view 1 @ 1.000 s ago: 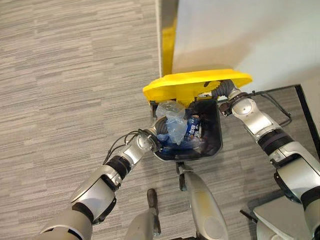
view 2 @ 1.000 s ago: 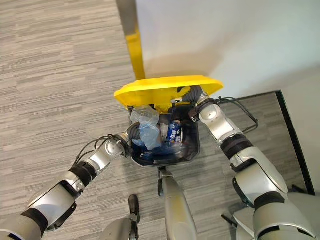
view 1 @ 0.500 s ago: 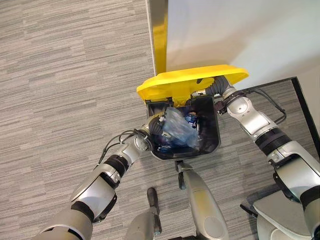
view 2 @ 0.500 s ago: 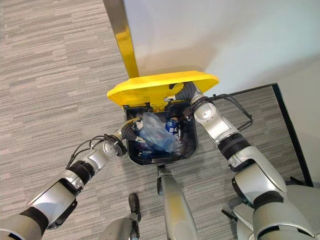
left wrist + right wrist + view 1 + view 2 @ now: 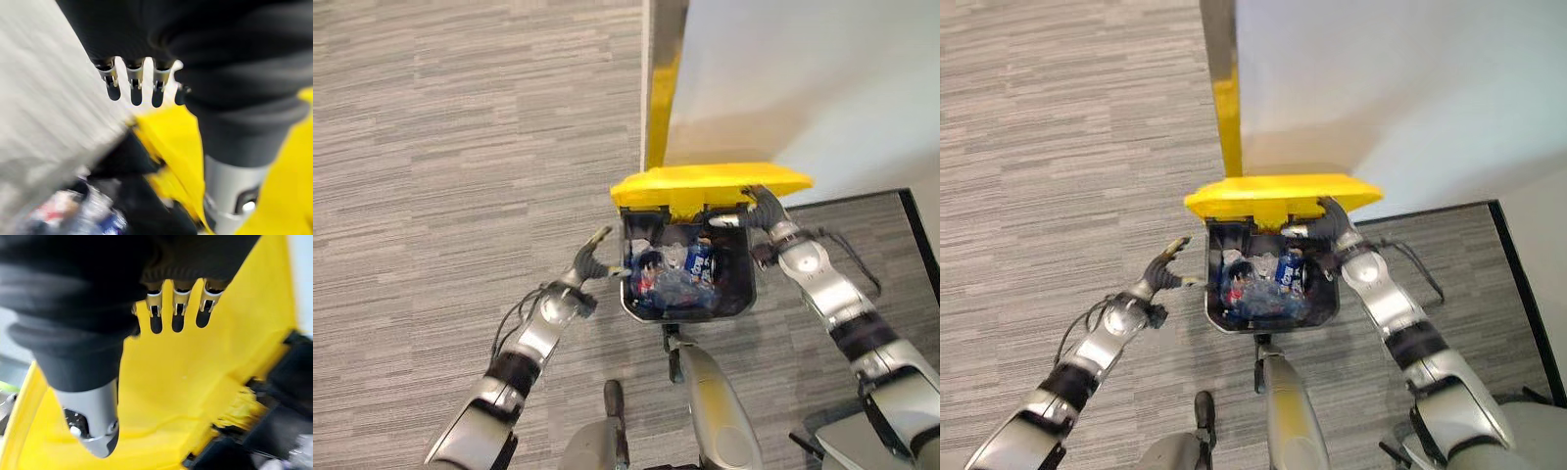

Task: Gather garbage on tea table into small bin, then transfer packed bag to large trash can.

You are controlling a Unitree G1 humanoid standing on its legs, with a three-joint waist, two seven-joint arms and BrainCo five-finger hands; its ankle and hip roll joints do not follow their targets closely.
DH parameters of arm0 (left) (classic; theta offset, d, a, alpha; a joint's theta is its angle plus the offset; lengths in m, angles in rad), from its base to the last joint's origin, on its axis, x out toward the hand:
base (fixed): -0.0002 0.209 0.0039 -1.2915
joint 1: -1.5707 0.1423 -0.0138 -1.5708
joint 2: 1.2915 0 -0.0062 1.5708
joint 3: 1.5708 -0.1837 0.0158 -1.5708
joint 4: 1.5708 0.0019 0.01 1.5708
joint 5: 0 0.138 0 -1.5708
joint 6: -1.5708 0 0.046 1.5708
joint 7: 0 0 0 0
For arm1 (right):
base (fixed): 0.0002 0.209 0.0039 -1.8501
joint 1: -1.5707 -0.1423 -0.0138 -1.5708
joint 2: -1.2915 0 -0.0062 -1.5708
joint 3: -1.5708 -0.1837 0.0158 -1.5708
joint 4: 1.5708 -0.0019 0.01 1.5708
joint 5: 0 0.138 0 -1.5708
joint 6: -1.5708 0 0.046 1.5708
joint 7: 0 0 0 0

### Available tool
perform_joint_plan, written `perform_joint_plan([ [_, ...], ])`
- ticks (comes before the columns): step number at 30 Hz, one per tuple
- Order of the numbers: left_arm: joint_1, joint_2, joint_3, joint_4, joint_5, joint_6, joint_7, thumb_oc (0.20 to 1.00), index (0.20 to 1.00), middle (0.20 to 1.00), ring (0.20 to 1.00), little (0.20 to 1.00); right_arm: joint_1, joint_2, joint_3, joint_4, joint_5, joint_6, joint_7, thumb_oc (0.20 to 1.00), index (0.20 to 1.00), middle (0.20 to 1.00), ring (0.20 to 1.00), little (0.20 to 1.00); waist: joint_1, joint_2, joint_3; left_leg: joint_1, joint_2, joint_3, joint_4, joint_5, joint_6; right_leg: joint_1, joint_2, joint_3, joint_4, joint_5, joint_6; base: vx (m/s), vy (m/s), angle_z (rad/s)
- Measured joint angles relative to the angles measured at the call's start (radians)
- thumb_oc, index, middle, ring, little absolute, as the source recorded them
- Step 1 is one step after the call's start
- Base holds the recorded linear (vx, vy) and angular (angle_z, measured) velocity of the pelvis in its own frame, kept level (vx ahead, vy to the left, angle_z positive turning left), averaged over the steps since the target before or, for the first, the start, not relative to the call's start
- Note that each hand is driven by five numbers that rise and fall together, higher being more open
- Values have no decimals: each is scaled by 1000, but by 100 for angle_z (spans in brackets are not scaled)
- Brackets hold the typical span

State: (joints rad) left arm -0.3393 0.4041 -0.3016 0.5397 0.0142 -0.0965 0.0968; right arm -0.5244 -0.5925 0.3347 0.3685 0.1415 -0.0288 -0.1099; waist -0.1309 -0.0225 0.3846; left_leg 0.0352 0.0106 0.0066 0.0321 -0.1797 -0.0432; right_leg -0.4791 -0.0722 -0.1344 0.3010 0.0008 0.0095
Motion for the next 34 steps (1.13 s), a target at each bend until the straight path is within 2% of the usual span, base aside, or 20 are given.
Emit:
perform_joint_plan([
  [2,89,24,41,-23,-20,-2,-23,1000,1000,1000,1000,1000,89,12,-63,-33,-5,-5,14,1000,1000,1000,1000,1000,11,-2,-11,2,-4,-20,20,-1,1,22,-13,-11,-1,0,0,-84,29,35],
  [3,185,32,121,-40,-39,-6,-29,1000,1000,1000,1000,1000,188,27,-108,-65,-8,-7,23,1000,1000,1000,1000,1000,15,-2,-36,6,-5,-30,26,-2,1,38,-18,-23,-8,0,0,-108,59,23],
  [7,402,43,310,-53,-82,-9,-48,1000,1000,1000,1000,1000,368,76,-206,-133,-25,-9,42,1000,1000,1000,1000,1000,44,-6,-45,41,-23,-27,66,-22,16,91,-22,-18,-14,8,-4,-137,69,-4],
  [9,457,53,345,-41,-112,2,-49,1000,1000,1000,1000,1000,420,82,-231,-130,-25,-8,56,1000,1000,1000,1000,1000,62,-15,-54,30,-52,-22,101,-33,28,94,-39,6,-37,25,41,-126,79,-17],
  [12,476,32,360,-23,-131,-1,-59,1000,1000,1000,1000,1000,455,113,-264,-97,-28,-9,72,1000,1000,1000,1000,1000,67,-33,-73,3,-105,-16,132,-19,57,128,-78,20,-148,92,104,-127,99,-6],
  [14,502,28,368,-8,-152,-1,-62,1000,1000,1000,1000,1000,484,145,-270,-59,-44,-11,78,1000,1000,1000,1000,1000,66,-55,-89,-8,-132,16,161,-7,88,151,-109,-6,-196,87,116,-221,110,-20],
  [15,502,28,368,-8,-152,-1,-62,1000,1000,1000,1000,1000,484,145,-270,-59,-44,-11,78,1000,1000,1000,1000,1000,66,-55,-89,-8,-132,16,161,-7,88,151,-109,-6,-196,87,116,-262,75,-33],
  [16,496,24,345,6,-153,1,-64,1000,1000,1000,1000,1000,499,159,-269,21,-45,-4,81,1000,1000,1000,1000,1000,71,-26,-97,-70,-98,41,189,16,131,88,-116,-35,-93,30,171,-241,56,-27],
  [17,499,23,344,10,-153,1,-67,1000,1000,1000,1000,1000,506,164,-269,31,-45,-7,83,1000,1000,1000,1000,1000,71,-18,-98,-90,-89,57,187,35,144,68,-111,-30,-3,7,176,-185,40,-24],
  [18,500,23,344,13,-153,2,-71,1000,1000,1000,1000,1000,519,167,-269,53,-45,-9,81,1000,1000,1000,1000,1000,71,-6,-109,-118,-75,59,194,38,148,28,-107,-11,202,-42,171,-72,-5,-15],
  [19,498,29,345,15,-153,3,-73,1000,1000,1000,1000,1000,539,167,-270,61,-45,-9,82,1000,1000,1000,1000,1000,89,-5,-112,-118,-69,67,182,59,147,4,-91,30,385,-78,146,-35,-96,-14],
  [20,497,34,345,16,-153,6,-73,1000,1000,1000,1000,1000,552,164,-272,57,-45,-7,83,1000,1000,1000,1000,1000,91,4,-112,-123,-66,60,160,77,144,50,-85,28,399,-91,150,16,-194,-18],
  [21,513,37,346,16,-153,10,-73,1000,1000,1000,1000,1000,565,165,-276,56,-45,-10,82,1000,1000,1000,1000,1000,93,7,-110,-131,-66,59,149,96,137,118,-83,34,333,-103,152,65,-247,-2],
  [22,508,26,356,12,-153,15,-72,1000,1000,1000,1000,1000,580,169,-293,57,-45,-11,81,1000,1000,1000,1000,1000,101,9,-112,-134,-70,45,138,103,126,179,-47,85,272,-142,154,105,-226,8],
  [23,504,17,362,8,-155,16,-68,1000,1000,1000,1000,1000,608,175,-308,56,-45,-9,81,1000,1000,1000,1000,1000,105,9,-121,-133,-67,28,114,117,109,263,-12,107,145,-167,139,79,-179,10],
  [24,504,22,367,-1,-160,16,-66,1000,1000,1000,1000,1000,621,175,-306,56,-45,-7,81,1000,1000,1000,1000,1000,114,-5,-129,-133,-67,28,94,127,93,329,13,111,1,-175,124,51,-118,8],
  [25,500,12,377,13,-166,16,-63,1000,1000,1000,1000,1000,615,172,-307,67,-44,-8,80,1000,1000,1000,1000,1000,112,-2,-127,-138,-54,28,86,137,79,348,26,112,-60,-140,62,76,-150,-10],
  [26,504,12,382,17,-174,18,-62,1000,1000,1000,1000,1000,606,172,-306,72,-43,-8,79,1000,1000,1000,1000,1000,114,-5,-132,-139,-41,35,72,147,66,352,34,104,-88,-119,69,91,-135,-16],
  [29,526,-6,383,15,-192,19,-62,1000,1000,1000,1000,1000,627,167,-308,80,-43,-7,79,1000,1000,1000,1000,1000,113,-24,-181,-121,-13,27,4,188,15,357,62,86,-126,-81,36,92,-96,2],
  [34,531,-10,372,15,-191,22,-68,1000,1000,1000,1000,1000,633,163,-314,102,-43,-5,79,1000,1000,1000,1000,1000,106,-26,-206,-104,18,2,-35,236,21,391,99,60,-173,-54,3,65,-49,7],
])
